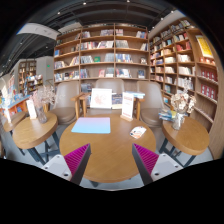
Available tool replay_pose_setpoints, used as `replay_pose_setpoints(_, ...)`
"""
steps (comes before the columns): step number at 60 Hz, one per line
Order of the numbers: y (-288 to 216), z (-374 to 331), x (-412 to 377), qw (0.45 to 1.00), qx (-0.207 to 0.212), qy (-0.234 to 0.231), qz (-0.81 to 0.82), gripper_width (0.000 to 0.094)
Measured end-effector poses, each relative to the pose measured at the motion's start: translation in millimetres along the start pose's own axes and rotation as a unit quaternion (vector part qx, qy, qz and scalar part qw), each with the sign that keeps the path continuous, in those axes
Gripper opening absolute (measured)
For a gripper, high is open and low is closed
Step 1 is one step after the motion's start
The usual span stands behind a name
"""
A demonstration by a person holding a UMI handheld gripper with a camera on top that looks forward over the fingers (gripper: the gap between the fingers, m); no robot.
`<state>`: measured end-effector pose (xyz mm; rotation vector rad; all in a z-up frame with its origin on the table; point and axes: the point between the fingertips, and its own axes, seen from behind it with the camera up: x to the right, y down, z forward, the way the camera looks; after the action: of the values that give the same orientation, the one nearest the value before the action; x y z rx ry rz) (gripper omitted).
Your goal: Arrange mouse
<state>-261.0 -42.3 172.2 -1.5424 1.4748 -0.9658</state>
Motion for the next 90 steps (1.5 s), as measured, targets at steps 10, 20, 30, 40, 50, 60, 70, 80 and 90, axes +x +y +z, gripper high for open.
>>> replay_pose_setpoints(10,6,18,36,0.999,-0.009,0.034,-0.003,0.0857)
replay_pose_setpoints(20,16,42,75,0.998,-0.020,0.056,-0.003,0.0858)
replay_pose_setpoints(30,24,63,103,0.997,-0.030,0.071,-0.004,0.0857)
replay_pose_setpoints(40,37,94,114,0.997,-0.042,0.068,0.007,0.0857)
replay_pose_setpoints(50,46,138,122,0.997,-0.048,0.058,0.013,0.0854)
replay_pose_setpoints(60,51,184,134,0.996,-0.060,0.060,0.019,0.0854)
replay_pose_setpoints(70,60,226,141,0.995,-0.079,0.064,0.020,0.0853)
replay_pose_setpoints(80,71,261,147,0.992,-0.102,0.067,0.023,0.0853)
replay_pose_setpoints(90,73,290,150,0.991,-0.113,0.066,0.028,0.0851)
